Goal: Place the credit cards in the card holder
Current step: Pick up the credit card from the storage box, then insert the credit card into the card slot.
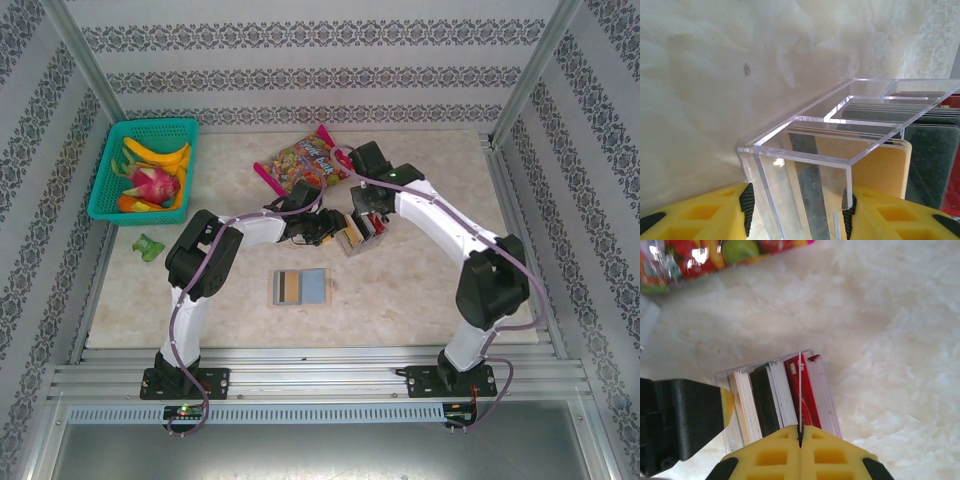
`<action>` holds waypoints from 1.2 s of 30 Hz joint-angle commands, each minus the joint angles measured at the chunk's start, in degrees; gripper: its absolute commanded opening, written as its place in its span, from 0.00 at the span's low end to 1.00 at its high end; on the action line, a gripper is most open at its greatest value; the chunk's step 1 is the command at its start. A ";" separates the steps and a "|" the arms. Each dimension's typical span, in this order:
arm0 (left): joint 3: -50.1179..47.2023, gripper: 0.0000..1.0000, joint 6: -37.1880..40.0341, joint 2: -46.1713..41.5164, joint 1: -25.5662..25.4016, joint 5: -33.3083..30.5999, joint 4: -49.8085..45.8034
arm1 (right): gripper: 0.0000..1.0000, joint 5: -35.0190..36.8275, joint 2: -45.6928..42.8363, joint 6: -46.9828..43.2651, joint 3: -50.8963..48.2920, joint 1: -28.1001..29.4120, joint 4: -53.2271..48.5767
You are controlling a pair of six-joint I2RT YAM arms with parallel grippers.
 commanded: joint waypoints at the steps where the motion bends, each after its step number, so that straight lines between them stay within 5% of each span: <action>1: 1.21 0.52 1.79 -2.89 -0.62 -1.28 -2.69 | 0.00 4.33 -5.21 5.97 -1.67 0.00 -0.63; 9: -2.78 0.52 2.72 -9.80 -0.62 -4.83 -2.42 | 0.00 4.53 -10.39 17.76 -6.12 4.94 1.40; 15: -14.34 0.54 3.36 -21.12 0.43 -6.38 2.37 | 0.00 -14.01 -20.00 22.97 -20.09 4.71 18.05; 23: -32.99 0.62 0.18 -35.66 5.28 6.46 16.94 | 0.00 -37.97 -24.60 35.14 -36.44 3.08 42.43; 31: -38.95 0.64 -4.68 -39.41 6.70 12.69 25.85 | 0.00 -44.33 -20.88 47.25 -42.61 3.22 59.06; 36: -39.60 0.52 -9.21 -37.75 8.12 15.32 32.90 | 0.00 -46.81 -18.86 48.81 -41.65 2.86 59.45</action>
